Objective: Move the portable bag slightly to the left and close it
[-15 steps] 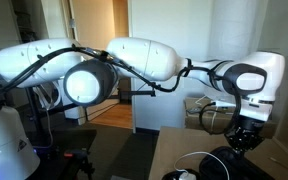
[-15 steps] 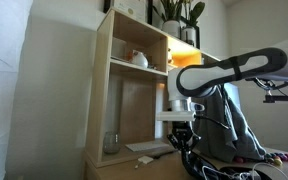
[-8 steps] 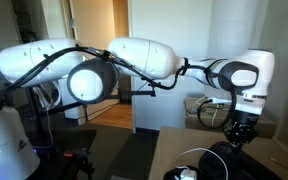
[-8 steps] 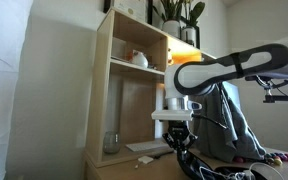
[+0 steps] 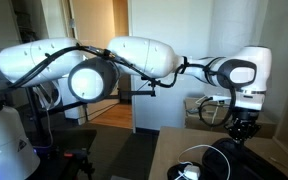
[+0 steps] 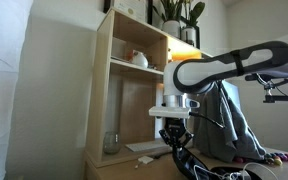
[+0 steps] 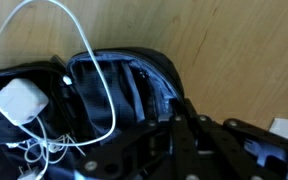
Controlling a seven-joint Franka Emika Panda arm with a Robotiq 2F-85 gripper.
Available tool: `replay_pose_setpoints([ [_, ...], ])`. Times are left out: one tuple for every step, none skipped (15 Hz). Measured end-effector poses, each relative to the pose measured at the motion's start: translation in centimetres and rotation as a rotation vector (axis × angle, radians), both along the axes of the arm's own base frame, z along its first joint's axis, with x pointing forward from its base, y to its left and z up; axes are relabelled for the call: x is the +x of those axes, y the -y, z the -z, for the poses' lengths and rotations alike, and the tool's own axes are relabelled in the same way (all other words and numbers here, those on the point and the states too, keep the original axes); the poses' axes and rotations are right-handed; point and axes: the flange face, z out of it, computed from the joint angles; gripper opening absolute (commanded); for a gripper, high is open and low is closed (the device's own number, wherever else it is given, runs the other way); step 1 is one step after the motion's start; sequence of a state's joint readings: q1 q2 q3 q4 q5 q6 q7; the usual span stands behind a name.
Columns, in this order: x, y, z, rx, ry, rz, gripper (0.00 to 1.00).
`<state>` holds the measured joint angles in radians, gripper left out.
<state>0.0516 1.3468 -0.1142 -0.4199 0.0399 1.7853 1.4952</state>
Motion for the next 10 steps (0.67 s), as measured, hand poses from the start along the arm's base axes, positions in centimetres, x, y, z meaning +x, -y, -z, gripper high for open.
replay_pose_setpoints([
  [0.1, -0.1, -0.2, 0.0, 0.011, -0.001, 0.01],
  [0.2, -0.1, -0.4, 0.0, 0.021, -0.003, 0.01],
  [0.3, -0.2, -0.6, 0.001, 0.03, -0.004, 0.01],
  [0.4, -0.3, -0.8, 0.001, 0.037, -0.006, 0.01],
  [0.4, -0.4, -1.0, 0.001, 0.044, -0.007, 0.01],
  [0.5, -0.5, -1.1, 0.001, 0.05, -0.009, 0.01],
  [0.6, -0.6, -1.3, 0.002, 0.057, -0.011, 0.01],
  [0.6, -0.7, -1.5, 0.002, 0.064, -0.012, 0.01],
  [0.7, -0.8, -1.7, 0.002, 0.069, -0.013, 0.01],
  [0.7, -0.8, -1.9, 0.002, 0.074, -0.013, 0.01],
])
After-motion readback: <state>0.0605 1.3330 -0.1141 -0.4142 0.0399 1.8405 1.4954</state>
